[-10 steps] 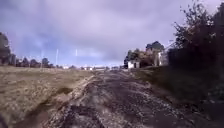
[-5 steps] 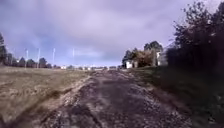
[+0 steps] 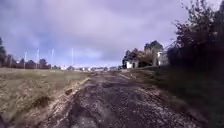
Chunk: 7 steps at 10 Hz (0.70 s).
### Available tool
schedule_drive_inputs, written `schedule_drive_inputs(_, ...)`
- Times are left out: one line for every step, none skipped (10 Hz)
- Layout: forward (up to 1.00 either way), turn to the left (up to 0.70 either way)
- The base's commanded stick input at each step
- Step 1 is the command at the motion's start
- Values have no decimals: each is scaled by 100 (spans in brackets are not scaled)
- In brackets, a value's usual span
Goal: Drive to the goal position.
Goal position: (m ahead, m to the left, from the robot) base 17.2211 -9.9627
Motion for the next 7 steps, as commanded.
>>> schedule_drive_inputs(70, 0)
schedule_drive_inputs(70, 0)
schedule_drive_inputs(70, 0)
schedule_drive_inputs(70, 0)
schedule_drive_inputs(70, 0)
schedule_drive_inputs(70, 0)
schedule_drive_inputs(70, 0)
